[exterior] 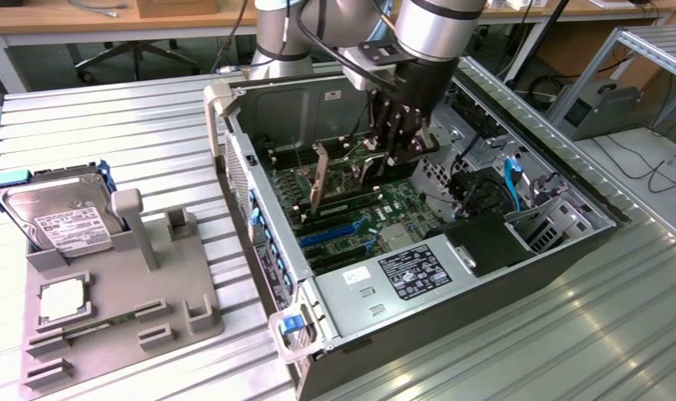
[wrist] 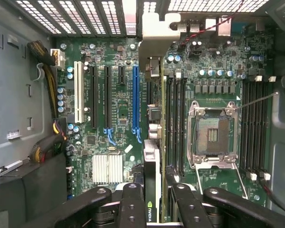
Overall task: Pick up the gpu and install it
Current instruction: 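Insert the gpu into the slot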
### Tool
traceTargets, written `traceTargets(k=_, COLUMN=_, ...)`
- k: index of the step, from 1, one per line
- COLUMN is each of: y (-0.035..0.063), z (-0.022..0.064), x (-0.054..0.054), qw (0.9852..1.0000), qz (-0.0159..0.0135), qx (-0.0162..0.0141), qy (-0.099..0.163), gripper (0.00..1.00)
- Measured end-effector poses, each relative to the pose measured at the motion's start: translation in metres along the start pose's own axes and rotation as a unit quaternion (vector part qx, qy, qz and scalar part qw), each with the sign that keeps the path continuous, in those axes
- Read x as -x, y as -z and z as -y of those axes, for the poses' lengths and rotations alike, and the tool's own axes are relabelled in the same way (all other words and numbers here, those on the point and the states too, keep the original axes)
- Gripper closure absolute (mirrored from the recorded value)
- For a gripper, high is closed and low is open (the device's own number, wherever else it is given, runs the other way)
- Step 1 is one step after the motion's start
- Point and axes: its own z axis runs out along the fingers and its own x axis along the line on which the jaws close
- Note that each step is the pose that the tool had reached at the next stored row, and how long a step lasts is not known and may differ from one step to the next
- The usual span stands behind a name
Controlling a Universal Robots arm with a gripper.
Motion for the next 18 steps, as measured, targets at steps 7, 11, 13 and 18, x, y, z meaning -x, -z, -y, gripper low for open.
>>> traceTargets(k=7, y=-0.0053, z=-0.0033, x=-0.0001, qw=1.0, qz=-0.0001, qx=-0.0019, qy=0.0, gripper=0.73)
traceTargets(k=11, y=-0.0065, z=-0.0046, x=-0.0004, qw=1.0, qz=0.0, qx=-0.0023, qy=0.0, gripper=0.73)
traceTargets(k=13, y=-0.0066, z=-0.0052, x=-0.0026, qw=1.0, qz=0.0, qx=-0.0023, qy=0.0, gripper=0.73)
traceTargets(k=18, y=-0.0067, z=-0.0063, x=-0.006, qw=1.0, qz=0.0, qx=-0.0023, qy=0.0, gripper=0.73)
